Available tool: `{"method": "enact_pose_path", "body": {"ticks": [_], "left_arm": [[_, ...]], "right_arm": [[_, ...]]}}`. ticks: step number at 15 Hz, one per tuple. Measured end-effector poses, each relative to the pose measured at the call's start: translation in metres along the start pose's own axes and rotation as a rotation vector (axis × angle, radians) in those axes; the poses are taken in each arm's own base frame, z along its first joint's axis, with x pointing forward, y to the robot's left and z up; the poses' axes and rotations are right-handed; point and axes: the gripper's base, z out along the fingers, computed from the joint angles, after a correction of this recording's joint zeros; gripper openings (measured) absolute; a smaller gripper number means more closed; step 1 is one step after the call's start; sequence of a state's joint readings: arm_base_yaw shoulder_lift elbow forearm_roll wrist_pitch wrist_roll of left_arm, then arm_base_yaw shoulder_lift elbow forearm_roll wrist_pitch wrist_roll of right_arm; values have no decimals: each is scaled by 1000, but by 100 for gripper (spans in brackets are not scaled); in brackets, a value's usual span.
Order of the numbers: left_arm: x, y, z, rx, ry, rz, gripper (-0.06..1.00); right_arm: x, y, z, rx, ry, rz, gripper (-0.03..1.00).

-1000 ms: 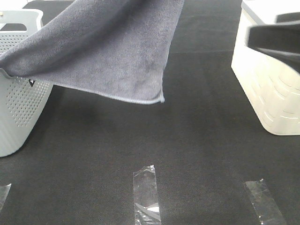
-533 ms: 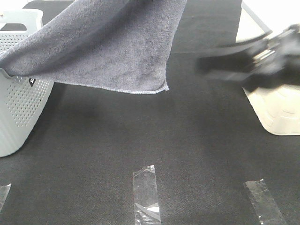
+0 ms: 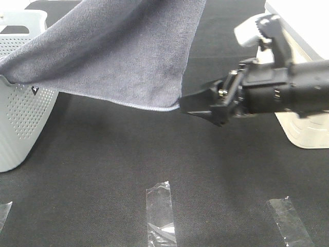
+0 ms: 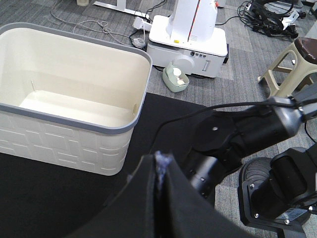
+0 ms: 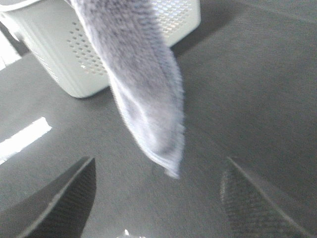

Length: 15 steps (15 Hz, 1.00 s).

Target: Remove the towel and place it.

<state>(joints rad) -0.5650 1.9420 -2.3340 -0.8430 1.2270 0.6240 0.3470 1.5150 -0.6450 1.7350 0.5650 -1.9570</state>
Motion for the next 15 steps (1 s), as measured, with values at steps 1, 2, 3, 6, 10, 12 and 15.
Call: {"method": "enact_pose_path", "body": {"ticks": [1, 2, 3, 6, 10, 12, 15], "left_arm": [[0, 0, 0, 1, -1, 0, 1], [0, 0, 0, 1, -1, 0, 1], [0, 0, 0, 1, -1, 0, 1], [0, 0, 0, 1, 0, 0, 1], [0, 0, 0, 2, 0, -1, 1], [0, 0, 0, 2, 0, -1, 1], [0, 0, 0, 2, 0, -1, 1]], "right_arm": [[-1, -4, 7, -16, 3, 7, 67], [-3, -8, 13, -36, 2, 11, 67], [-6, -12, 21, -58, -3, 15, 67], [-14, -27, 41, -77, -6, 18, 67], [-20, -29, 46, -117, -33, 22, 61], [-20, -28, 46, -121, -27, 31, 52], [-20, -25, 45, -153, -28, 29, 34]]}}
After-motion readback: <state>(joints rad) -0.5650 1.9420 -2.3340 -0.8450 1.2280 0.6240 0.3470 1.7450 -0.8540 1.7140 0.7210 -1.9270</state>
